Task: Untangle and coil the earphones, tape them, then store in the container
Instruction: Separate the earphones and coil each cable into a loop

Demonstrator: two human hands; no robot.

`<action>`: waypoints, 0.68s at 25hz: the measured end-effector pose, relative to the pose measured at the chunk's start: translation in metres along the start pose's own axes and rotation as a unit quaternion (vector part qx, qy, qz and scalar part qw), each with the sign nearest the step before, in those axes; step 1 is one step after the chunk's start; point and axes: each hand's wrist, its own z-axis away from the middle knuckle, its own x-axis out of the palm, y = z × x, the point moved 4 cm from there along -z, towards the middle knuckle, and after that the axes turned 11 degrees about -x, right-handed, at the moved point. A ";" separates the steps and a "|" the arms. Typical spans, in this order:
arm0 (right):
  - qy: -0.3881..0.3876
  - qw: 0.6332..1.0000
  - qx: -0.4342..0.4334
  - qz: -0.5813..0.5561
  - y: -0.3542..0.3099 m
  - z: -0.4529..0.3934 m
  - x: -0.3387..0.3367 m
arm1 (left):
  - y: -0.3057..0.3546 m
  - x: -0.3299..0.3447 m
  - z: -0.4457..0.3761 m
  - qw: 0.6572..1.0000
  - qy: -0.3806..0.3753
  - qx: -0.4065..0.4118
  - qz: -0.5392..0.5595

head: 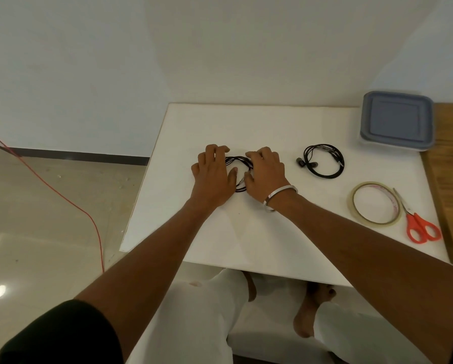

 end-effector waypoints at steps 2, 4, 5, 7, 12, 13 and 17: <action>0.006 1.000 0.004 -0.005 0.000 0.001 0.001 | -0.001 0.000 0.000 1.000 -0.004 0.000 0.003; 0.016 1.000 0.006 -0.002 0.000 0.001 0.001 | -0.002 0.000 -0.001 1.000 0.001 0.004 -0.002; 0.018 1.000 0.009 0.000 0.000 0.000 0.001 | -0.003 0.000 -0.001 1.000 0.005 0.006 -0.005; 0.009 1.000 0.021 0.014 0.000 -0.002 0.002 | -0.003 -0.002 -0.003 1.000 0.008 0.007 -0.006; -0.010 0.999 0.036 0.034 -0.001 -0.005 0.005 | -0.003 -0.005 -0.010 0.999 -0.030 -0.006 0.034; -0.013 0.999 0.037 0.032 0.000 -0.005 0.005 | -0.003 -0.006 -0.011 0.999 -0.036 -0.007 0.039; -0.014 0.999 0.029 0.028 0.001 -0.004 0.005 | -0.003 -0.005 -0.011 0.999 -0.034 -0.006 0.019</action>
